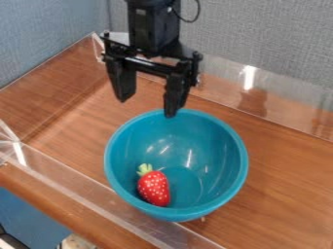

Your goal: Put the strawberry in the blue bowl

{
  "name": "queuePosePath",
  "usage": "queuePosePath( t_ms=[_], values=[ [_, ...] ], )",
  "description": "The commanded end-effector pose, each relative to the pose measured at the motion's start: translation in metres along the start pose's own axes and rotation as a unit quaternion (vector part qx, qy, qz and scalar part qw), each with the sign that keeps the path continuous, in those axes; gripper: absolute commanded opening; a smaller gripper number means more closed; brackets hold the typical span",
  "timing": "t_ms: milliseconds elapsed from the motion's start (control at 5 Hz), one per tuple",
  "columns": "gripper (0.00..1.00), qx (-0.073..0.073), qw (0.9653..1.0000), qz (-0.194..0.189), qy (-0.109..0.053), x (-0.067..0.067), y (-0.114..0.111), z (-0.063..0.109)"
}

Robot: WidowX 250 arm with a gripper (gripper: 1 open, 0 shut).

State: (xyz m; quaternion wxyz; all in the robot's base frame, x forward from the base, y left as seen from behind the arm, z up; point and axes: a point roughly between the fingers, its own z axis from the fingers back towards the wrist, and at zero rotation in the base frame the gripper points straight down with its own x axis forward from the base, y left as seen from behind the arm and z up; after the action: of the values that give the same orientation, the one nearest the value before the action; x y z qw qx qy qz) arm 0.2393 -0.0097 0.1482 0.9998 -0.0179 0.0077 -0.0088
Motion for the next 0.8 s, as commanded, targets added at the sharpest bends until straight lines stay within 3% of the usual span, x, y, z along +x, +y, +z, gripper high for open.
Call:
queuePosePath(
  t_ms=[0, 200, 600],
  values=[
    [1.0, 0.0, 0.9996, 0.008, -0.026, 0.008, 0.002, 0.015],
    [1.0, 0.0, 0.9996, 0.012, -0.025, 0.01, 0.002, 0.015],
    [1.0, 0.0, 0.9997, 0.015, -0.02, 0.004, 0.012, -0.002]
  ],
)
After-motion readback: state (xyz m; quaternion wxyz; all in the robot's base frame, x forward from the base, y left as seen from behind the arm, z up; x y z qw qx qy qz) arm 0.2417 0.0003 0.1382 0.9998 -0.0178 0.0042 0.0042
